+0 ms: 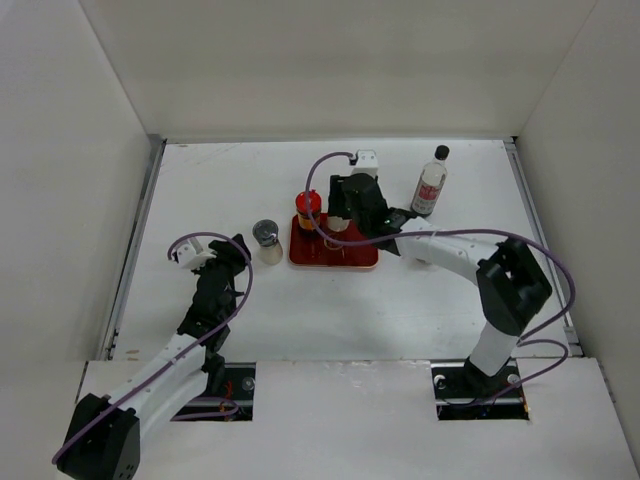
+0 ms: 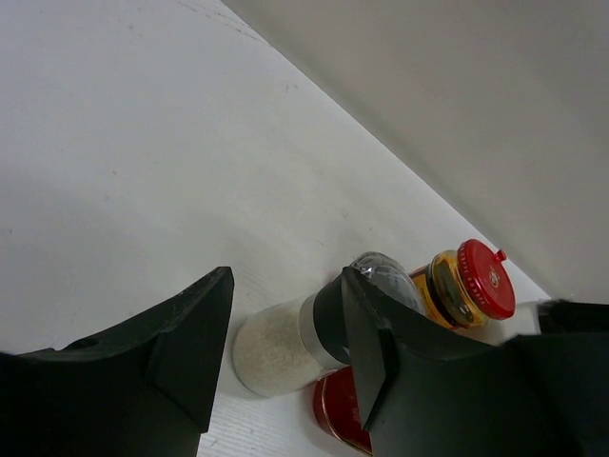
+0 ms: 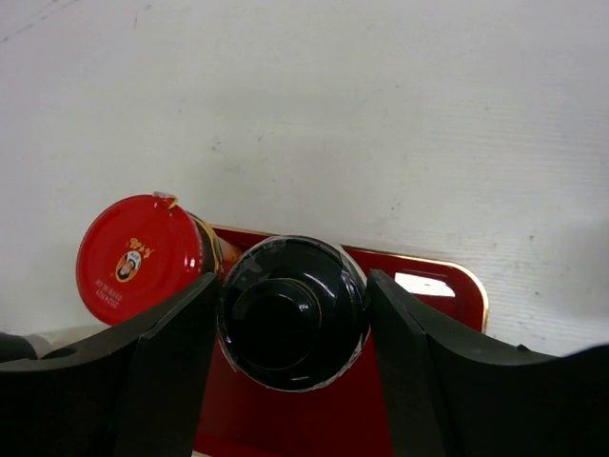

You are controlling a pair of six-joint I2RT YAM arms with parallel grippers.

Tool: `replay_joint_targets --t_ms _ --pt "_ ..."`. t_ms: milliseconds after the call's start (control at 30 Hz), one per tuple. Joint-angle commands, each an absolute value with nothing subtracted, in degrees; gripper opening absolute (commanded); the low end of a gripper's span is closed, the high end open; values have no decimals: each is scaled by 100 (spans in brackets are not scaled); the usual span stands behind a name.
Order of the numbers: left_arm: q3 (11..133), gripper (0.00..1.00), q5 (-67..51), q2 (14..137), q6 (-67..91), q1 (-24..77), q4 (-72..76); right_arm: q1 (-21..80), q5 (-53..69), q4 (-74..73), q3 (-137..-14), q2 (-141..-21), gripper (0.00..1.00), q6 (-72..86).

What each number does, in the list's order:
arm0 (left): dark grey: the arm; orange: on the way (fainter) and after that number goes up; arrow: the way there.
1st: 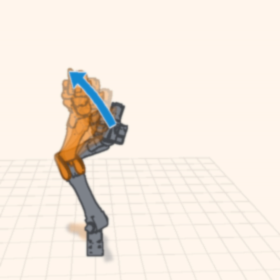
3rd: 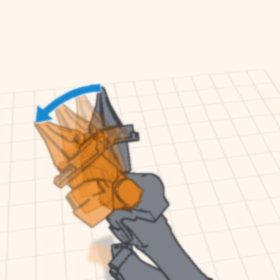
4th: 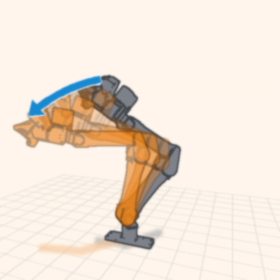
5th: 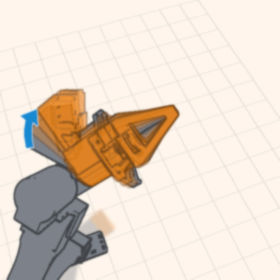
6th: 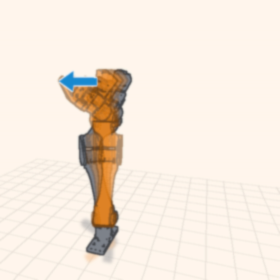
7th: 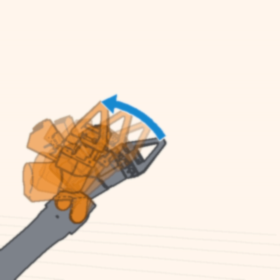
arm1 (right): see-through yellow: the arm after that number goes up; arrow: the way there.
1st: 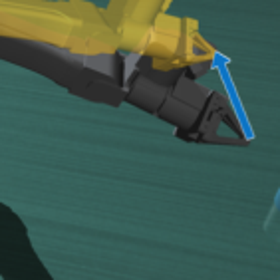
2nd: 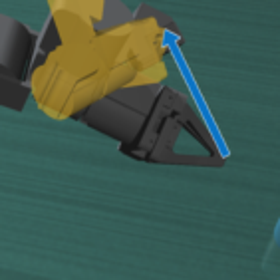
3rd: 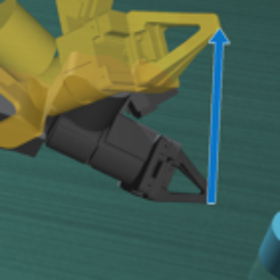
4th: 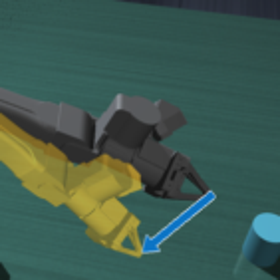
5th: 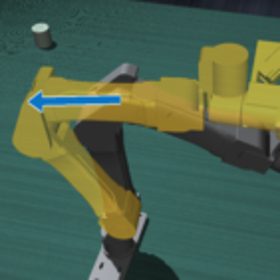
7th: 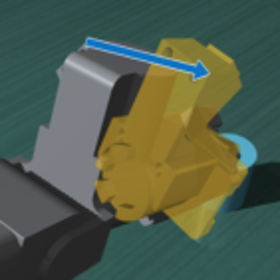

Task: Organize the condiment bottles

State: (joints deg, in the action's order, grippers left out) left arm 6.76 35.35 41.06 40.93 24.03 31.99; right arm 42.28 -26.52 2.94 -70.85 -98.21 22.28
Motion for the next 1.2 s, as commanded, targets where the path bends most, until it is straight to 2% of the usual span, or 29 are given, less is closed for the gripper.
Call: replay_joint_targets --t_ms 0,233,333,467,533,667,767,900,967,1000,1067,1167 --pt "633 47 3542 4104 4148 2360 3533 4249 -2681 896 -7567 -10010 53 2241" --pt "589 47 3533 3981 4148 2334 3524 4258 -2733 905 -7611 -10397 53 2241" --pt "650 47 3463 4078 4148 2386 3533 4258 -2742 905 -7612 -10494 56 2241" --pt "659 47 3454 4184 4148 2360 3568 4267 -2751 888 -7550 -10442 79 2215" --pt "650 47 3445 4070 4148 2368 3551 4267 -2742 853 -7497 -10302 84 2180" --pt "633 47 3437 4008 4140 2351 3516 4267 -2804 695 -7182 -9679 90 2153" --pt "659 47 3358 4008 4131 2386 3507 4250 -2996 703 -6568 -8976 91 2197" --pt "650 47 3349 4139 4131 2307 3524 4101 -3768 686 -5461 -7869 92 2355" --pt "650 47 3314 4183 4140 2307 3559 3934 -4339 616 -4837 -7263 97 2443" --pt "650 47 3305 4218 4140 2316 3568 3829 -4646 502 -4547 -6990 100 2548" --pt "659 47 3305 4289 4148 2325 3603 3574 -5035 38 -4159 -6620 100 2820" --pt "668 48 3296 4272 4148 2377 3612 3178 -5072 -587 -3877 -6513 100 3102"
